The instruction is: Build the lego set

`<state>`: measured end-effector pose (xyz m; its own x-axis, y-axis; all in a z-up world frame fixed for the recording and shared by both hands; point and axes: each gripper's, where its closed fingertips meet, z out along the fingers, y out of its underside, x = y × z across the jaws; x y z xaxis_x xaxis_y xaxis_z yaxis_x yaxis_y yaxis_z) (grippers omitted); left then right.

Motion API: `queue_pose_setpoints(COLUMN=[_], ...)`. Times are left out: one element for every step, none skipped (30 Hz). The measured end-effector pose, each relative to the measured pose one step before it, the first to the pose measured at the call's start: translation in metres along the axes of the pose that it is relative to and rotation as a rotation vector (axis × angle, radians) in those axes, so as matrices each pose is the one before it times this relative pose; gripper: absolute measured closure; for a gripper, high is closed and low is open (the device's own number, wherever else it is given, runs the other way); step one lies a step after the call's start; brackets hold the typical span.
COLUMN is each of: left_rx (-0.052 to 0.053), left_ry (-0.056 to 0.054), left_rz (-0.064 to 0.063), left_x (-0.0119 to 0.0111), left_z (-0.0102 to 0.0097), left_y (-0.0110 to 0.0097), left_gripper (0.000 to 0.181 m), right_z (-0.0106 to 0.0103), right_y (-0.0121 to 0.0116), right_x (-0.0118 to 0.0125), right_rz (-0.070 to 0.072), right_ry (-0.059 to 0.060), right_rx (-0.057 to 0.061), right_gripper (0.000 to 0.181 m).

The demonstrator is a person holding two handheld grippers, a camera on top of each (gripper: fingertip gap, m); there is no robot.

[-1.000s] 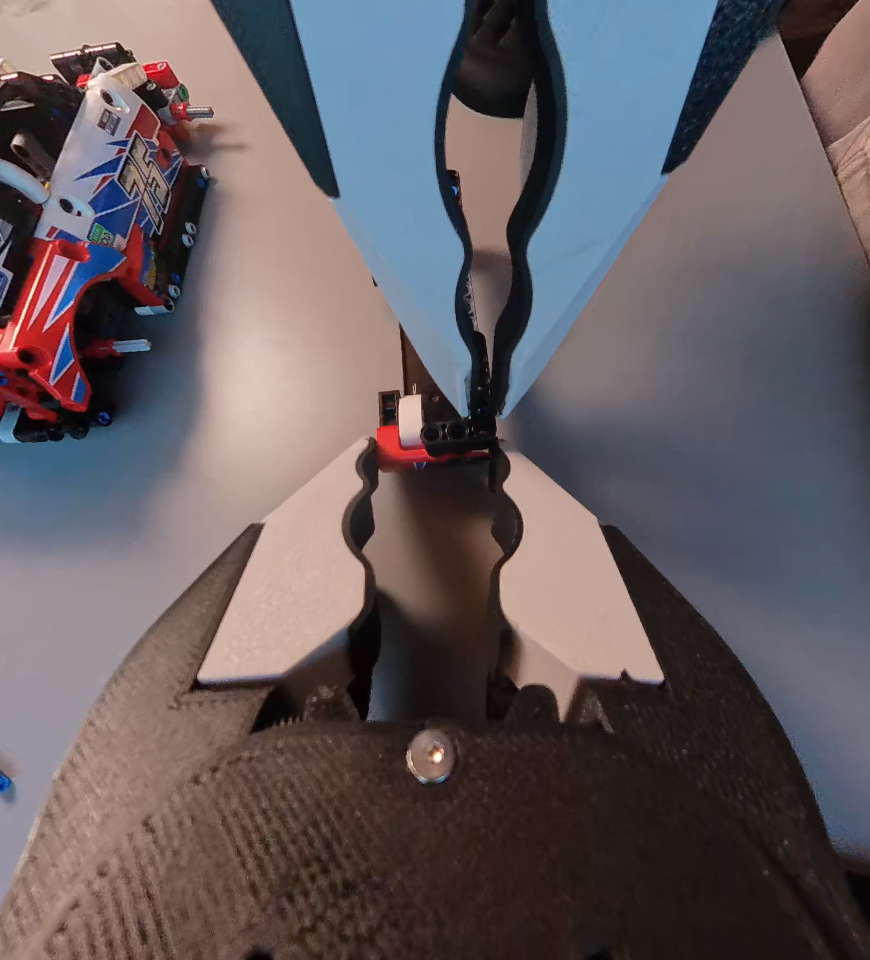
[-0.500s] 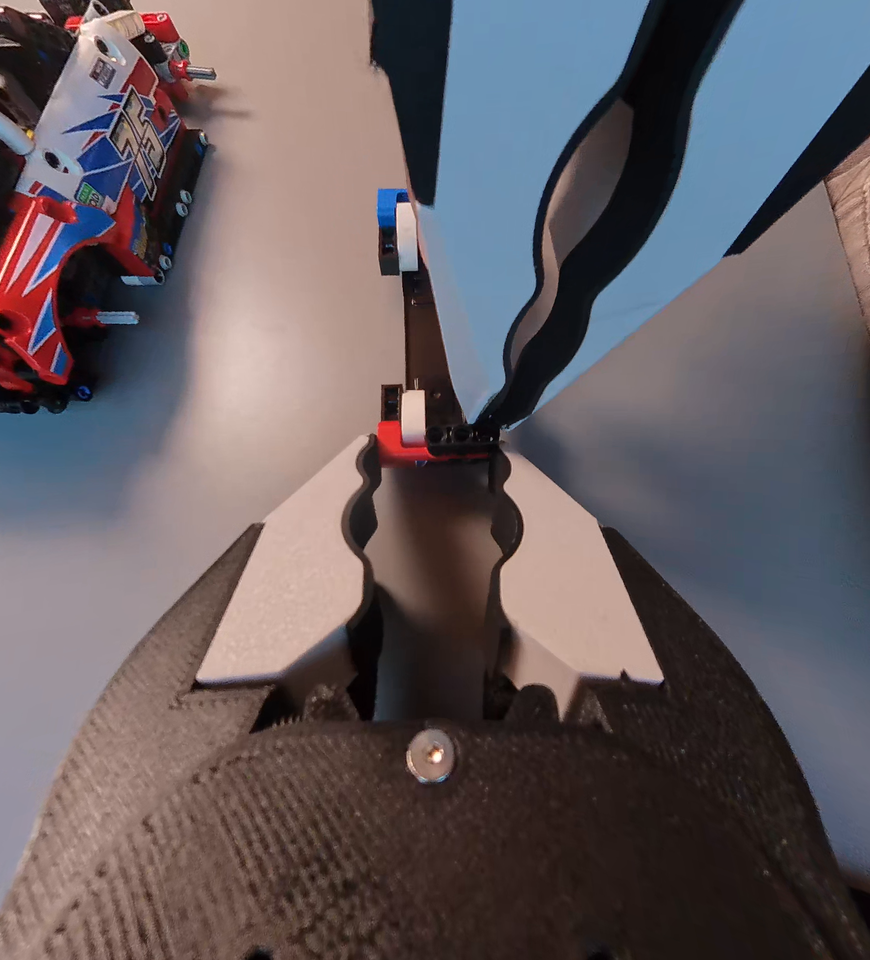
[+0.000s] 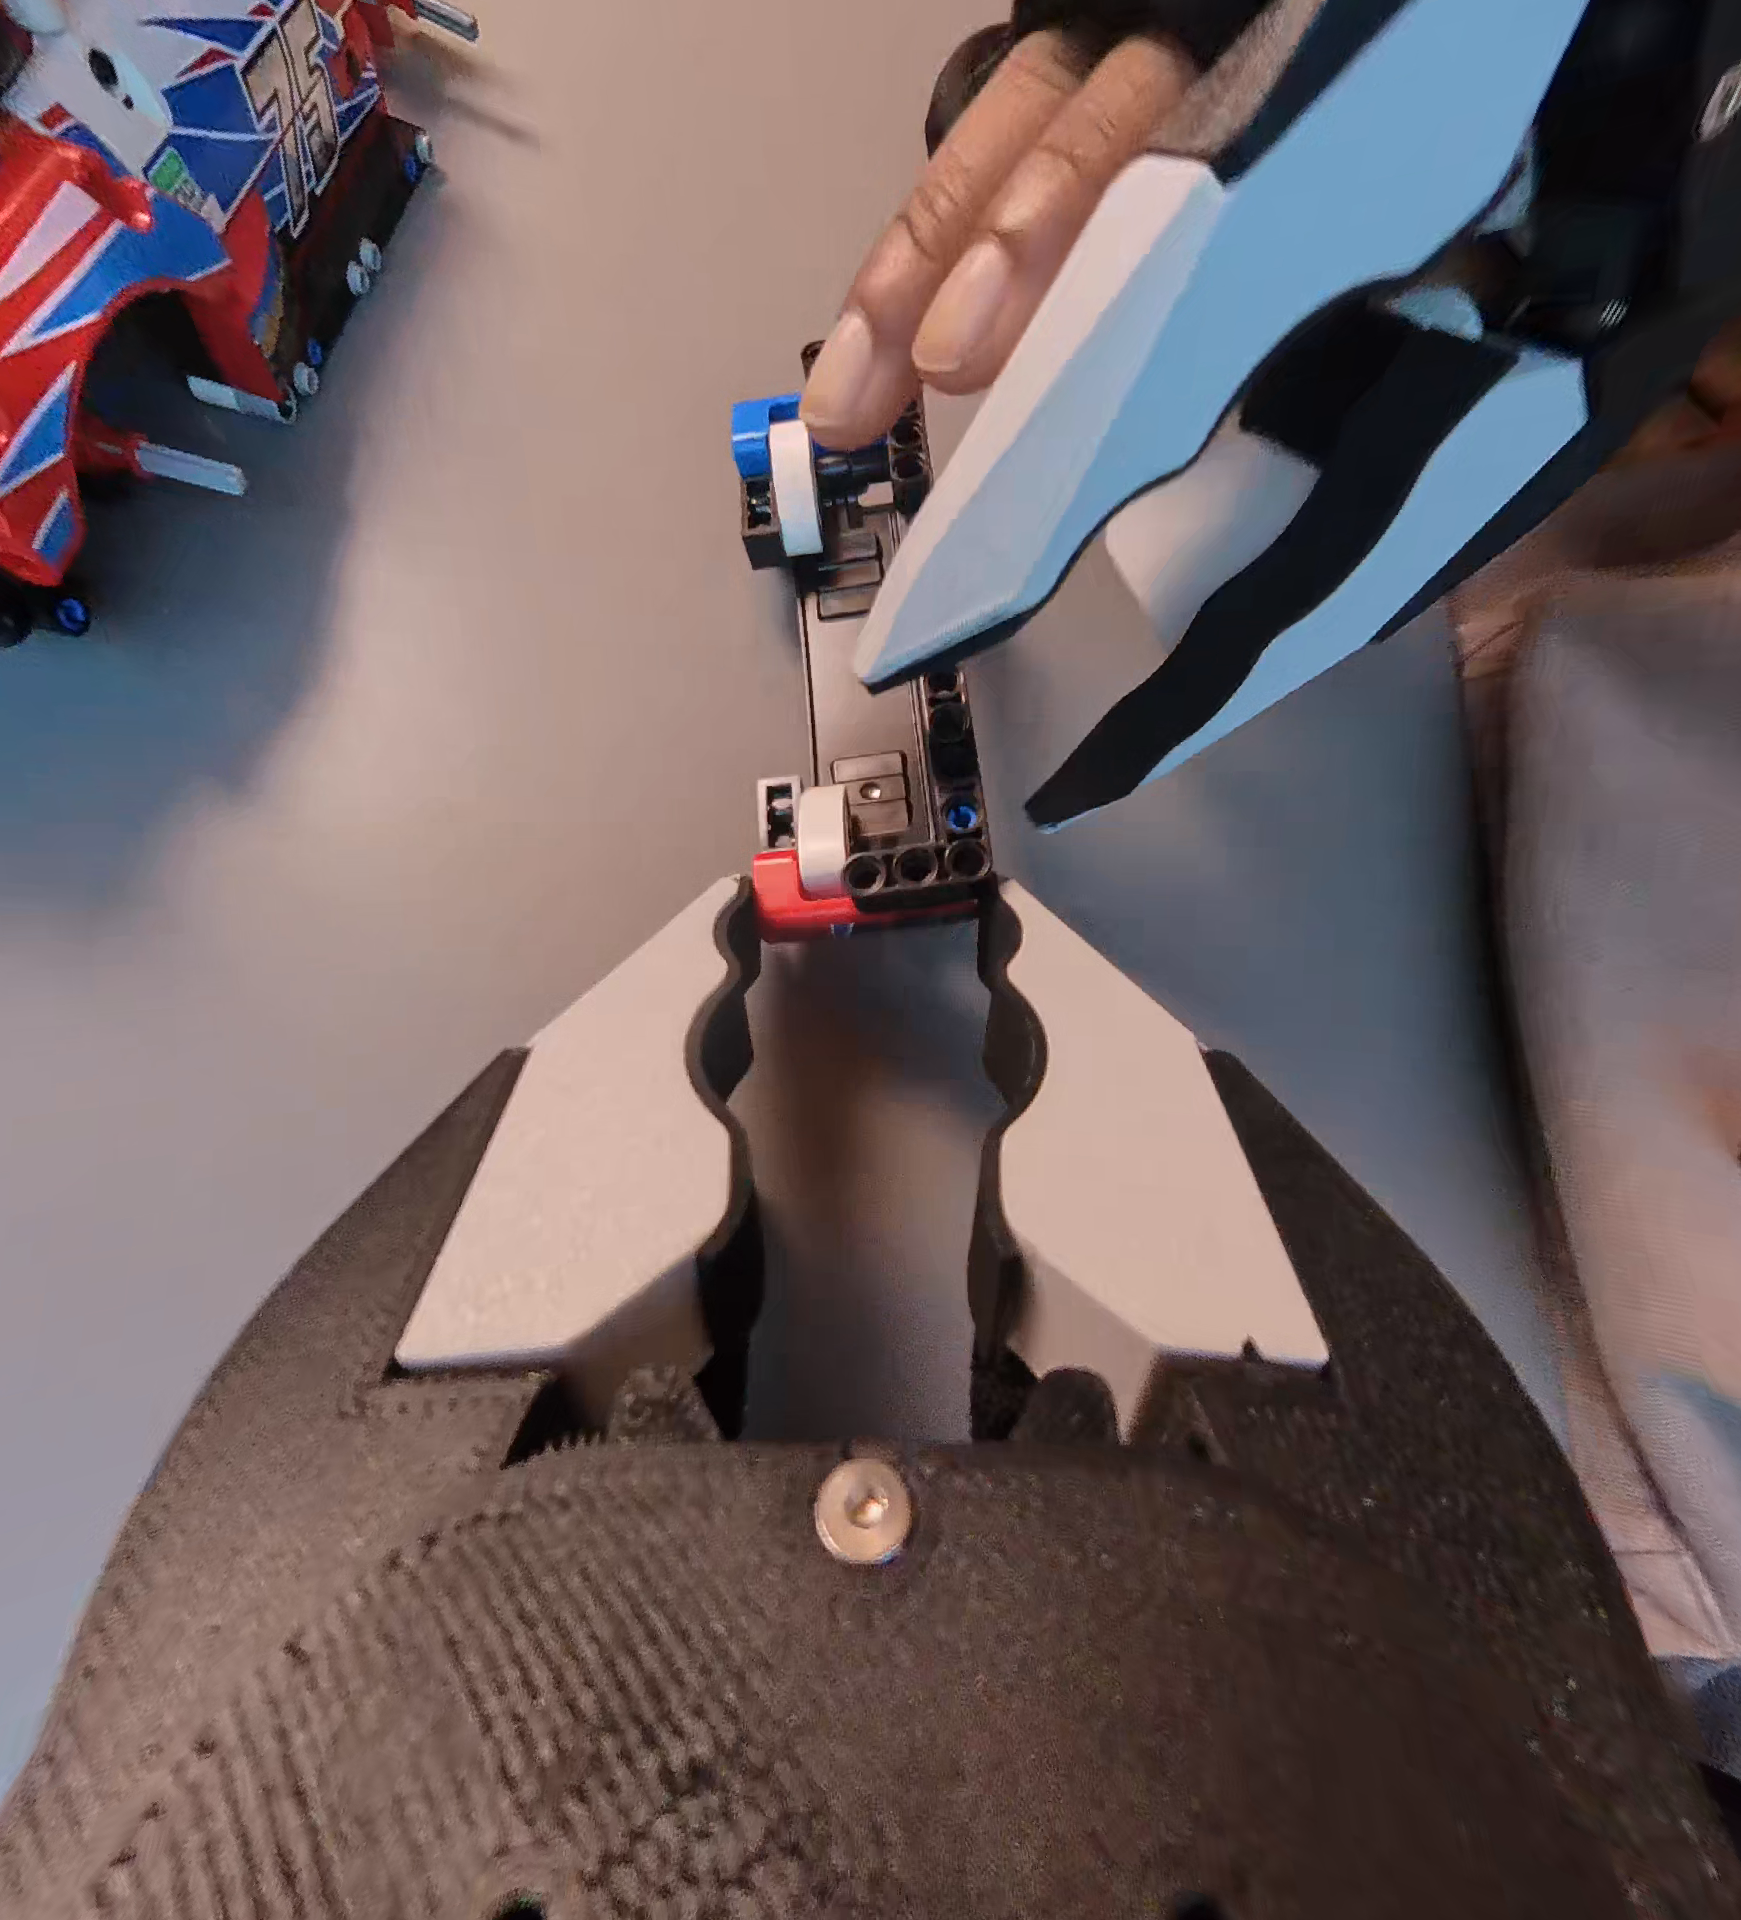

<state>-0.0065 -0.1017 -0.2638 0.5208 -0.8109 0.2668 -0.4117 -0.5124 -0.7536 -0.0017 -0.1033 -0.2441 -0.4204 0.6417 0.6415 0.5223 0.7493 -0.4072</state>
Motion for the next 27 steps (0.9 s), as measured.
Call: queue_pose_setpoints(left_rx=[0.01,0.0163,0.0138,0.0072,0.0082,0.0157,0.0201,0.0258,0.0323,0.0337,0.0357,0.0311,0.0205,0.0066,-0.0077,-0.009,0.0,0.0049,0.0069,0.0067,0.0065,0.0,-0.0043,-0.0024,-0.0005,-0.001,-0.0005], left_ry=[0.0338,0.0363,0.0321,0.0269,0.0161,0.0062,-0.0008,-0.0194,-0.0502,-0.0737,-0.0787,-0.0676,-0.0444,-0.0155,0.0081,0.0093,-0.0039,0.0042,0.0192,0.0148,0.0104,0.0084,0.0072,0.0099,0.0122,0.0101,0.0026], left_rz=[-0.039,-0.0359,-0.0417,-0.0415,-0.0277,-0.0072,0.0162,0.0507,0.0901,0.1175,0.1277,0.1185,0.0945,0.0629,0.04,0.0299,0.0217,0.006,-0.0146,-0.0195,-0.0133,-0.0112,-0.0091,-0.0084,-0.0061,-0.0035,-0.004], left_x=[0.00282,0.00368,0.00324,0.00226,0.0007,-0.00007,0.0006,0.00073,-0.00063,-0.00209,-0.00224,-0.00151,0.00004,0.00261,0.00449,0.00331,0.00045,0.0004,0.00149,0.00072,0.00062,0.00079,0.00065,0.0009,0.00118,0.00117,-0.00019], left_z=[0.00029,0.00044,0.00076,0.00094,0.00041,-0.00055,-0.00112,-0.00221,-0.00389,-0.00533,-0.00578,-0.0043,-0.00168,0.00076,0.00207,0.00167,0.00021,-0.00065,-0.00093,-0.00062,-0.00016,0.00015,0.00035,0.00016,0.0001,0.00005,-0.00008], left_y=[-0.00256,-0.00324,-0.00271,-0.00113,-0.00041,-0.00092,-0.00154,-0.00271,-0.00448,-0.00623,-0.00776,-0.00794,-0.00686,-0.00454,-0.00182,-0.0008,-0.00132,-0.00172,-0.00187,-0.00082,-0.00022,0.00061,0.00093,0.00092,0.00069,0.00054,0.00051], left_gripper=[0.141,0.141,0.141,0.141,0.14,0.141,0.141,0.139,0.126,0.12,0.12,0.122,0.127,0.131,0.138,0.145,0.151,0.153,0.153,0.154,0.154,0.155,0.156,0.156,0.157,0.157,0.157], right_z=[0.00255,0.00231,0.00161,0.00076,0.00006,0.00028,-0.00086,-0.00135,-0.00154,-0.00235,-0.00334,-0.00331,-0.00266,-0.00174,-0.00116,-0.00042,-0.00083,-0.00118,-0.00088,-0.0004,0.00001,0.00057,0.0008,0.00084,0.00083,0.00063,0.00044], right_y=[0.00071,-0.00011,-0.0007,-0.00138,-0.00087,0.00053,-0.00064,0.00048,0.0022,0.00106,-0.00179,-0.00324,-0.00404,-0.00345,-0.00359,0.00059,0.00086,-0.00133,-0.00157,-0.00072,-0.00018,0.00068,0.00065,0.00061,0.0004,0.00027,0.00015], right_x=[0.00155,0.00224,0.00124,0.00046,-0.00208,0.00033,0.0008,0.00046,0.00223,0.00291,0.00218,0.00102,-0.00007,0.00036,0.00101,0.00056,0.00088,-0.00101,-0.00243,-0.00092,-0.00086,-0.00106,-0.00098,-0.00118,-0.00158,-0.00167,0.00011], right_rz=[-0.0396,-0.0282,-0.0223,-0.0172,-0.0067,0.0078,0.0202,0.0298,0.0409,0.0383,0.0448,0.0522,0.0418,0.0301,0.0257,0.0191,0.015,0.0186,0.0215,0.0134,0.0019,0.0007,0.0006,0.0025,0.0026,0.0029,0.0042], right_ry=[0.0236,0.023,0.0118,0.002,-0.0184,-0.0068,-0.0137,-0.026,-0.0213,-0.0181,-0.0237,-0.031,-0.0326,-0.0245,-0.0184,-0.0212,-0.0173,-0.0255,-0.0285,-0.0132,-0.0106,-0.0115,-0.0104,-0.0124,-0.0155,-0.0172,-0.0055], right_rx=[-0.0048,0.002,0.0077,0.0142,0.0117,0.006,0.0169,0.0114,0.0009,0.0109,0.0292,0.0304,0.0294,0.0216,0.0198,-0.0064,0.0,0.0143,0.0093,-0.0002,-0.0036,-0.0061,-0.0034,-0.0004,0.0007,0.0017,0.003], right_gripper=[0.133,0.136,0.141,0.148,0.154,0.155,0.156,0.156,0.156,0.156,0.156,0.156,0.156,0.156,0.156,0.157,0.157,0.157,0.157,0.157,0.159,0.159,0.159,0.16,0.16,0.16,0.16])
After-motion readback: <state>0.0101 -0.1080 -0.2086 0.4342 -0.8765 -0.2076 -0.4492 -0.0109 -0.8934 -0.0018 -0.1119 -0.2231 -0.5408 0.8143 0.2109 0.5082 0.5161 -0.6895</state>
